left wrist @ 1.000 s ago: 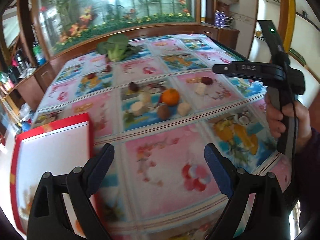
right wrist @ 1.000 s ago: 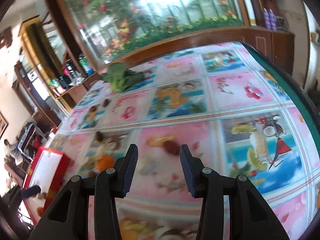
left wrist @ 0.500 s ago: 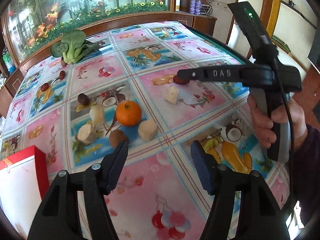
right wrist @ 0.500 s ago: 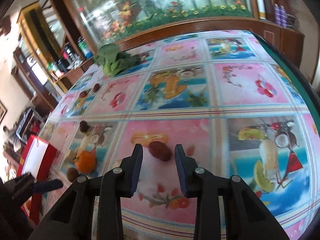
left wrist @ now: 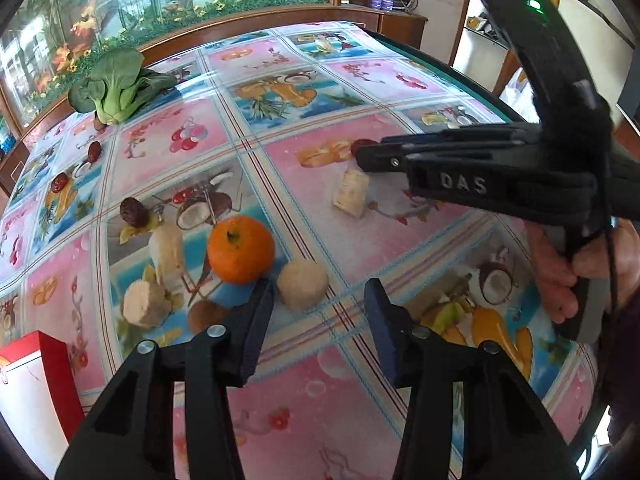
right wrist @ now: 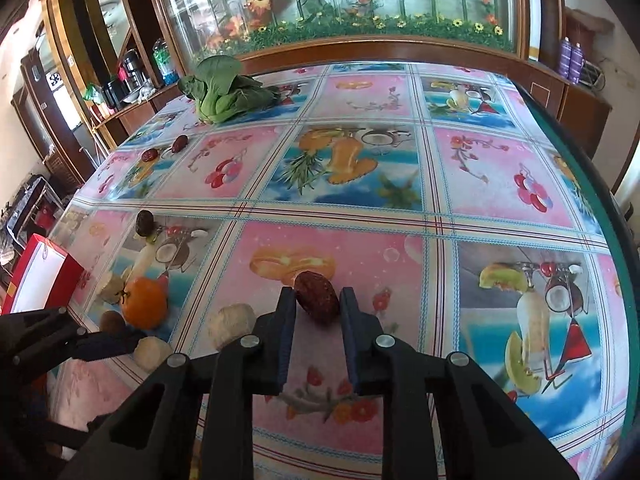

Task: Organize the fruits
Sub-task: 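Grasp a dark red date with the right gripper while the left gripper grasps a beige bun, then carry the date and bun over the white tray and open both grippers to drop them, then grasp an orange with the right gripper while the left gripper grasps a brown kiwi, then carry the orange and kiwi over the tray and open both grippers to release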

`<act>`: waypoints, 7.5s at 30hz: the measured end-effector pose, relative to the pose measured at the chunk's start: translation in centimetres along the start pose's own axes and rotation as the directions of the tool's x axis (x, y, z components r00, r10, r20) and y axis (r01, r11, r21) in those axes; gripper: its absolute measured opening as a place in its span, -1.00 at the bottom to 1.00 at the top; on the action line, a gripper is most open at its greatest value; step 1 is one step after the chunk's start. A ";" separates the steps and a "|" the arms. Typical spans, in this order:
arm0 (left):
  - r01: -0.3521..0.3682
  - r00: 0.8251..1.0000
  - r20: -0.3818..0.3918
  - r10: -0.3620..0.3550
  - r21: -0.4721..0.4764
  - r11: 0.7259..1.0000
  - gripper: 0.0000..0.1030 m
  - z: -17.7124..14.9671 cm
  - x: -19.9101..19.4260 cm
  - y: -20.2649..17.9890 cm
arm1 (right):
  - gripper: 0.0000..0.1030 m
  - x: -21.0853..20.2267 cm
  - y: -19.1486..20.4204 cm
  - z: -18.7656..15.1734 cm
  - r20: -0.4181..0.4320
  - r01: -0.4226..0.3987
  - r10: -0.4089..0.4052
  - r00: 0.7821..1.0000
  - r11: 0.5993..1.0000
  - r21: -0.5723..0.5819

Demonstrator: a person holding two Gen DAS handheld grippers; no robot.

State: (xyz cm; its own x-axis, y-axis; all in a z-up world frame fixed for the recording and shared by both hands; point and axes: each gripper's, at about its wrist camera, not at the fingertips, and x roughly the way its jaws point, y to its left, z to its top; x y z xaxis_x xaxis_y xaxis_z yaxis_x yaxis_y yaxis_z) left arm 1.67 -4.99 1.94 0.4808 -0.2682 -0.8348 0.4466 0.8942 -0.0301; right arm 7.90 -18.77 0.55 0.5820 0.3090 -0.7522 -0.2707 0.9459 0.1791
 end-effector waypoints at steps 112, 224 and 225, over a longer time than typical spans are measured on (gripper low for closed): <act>-0.616 0.741 -0.173 0.649 -0.558 0.556 -0.09 -20.4 -15.2 21.6 | -0.27 1.8 32.5 -4.6 -0.180 -0.337 0.292 0.939 0.881 -0.331; -0.302 0.916 0.142 0.375 -0.374 0.877 -0.52 -6.4 -10.4 7.3 | -0.35 -3.6 12.2 -1.0 0.127 -0.251 0.267 0.955 0.959 -0.129; -0.303 0.914 0.142 0.379 -0.380 0.874 -0.52 -6.8 -10.8 7.5 | -0.35 -3.6 12.5 -1.1 0.131 -0.252 0.269 0.954 0.959 -0.133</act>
State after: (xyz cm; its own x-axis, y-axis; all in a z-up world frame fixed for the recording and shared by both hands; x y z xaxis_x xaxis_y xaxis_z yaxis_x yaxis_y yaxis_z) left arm -5.32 7.07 7.02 0.7160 0.0428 -0.6968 -0.0419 0.9990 0.0183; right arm 1.57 -8.15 4.84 0.5826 0.5623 -0.5868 -0.5083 0.8155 0.2768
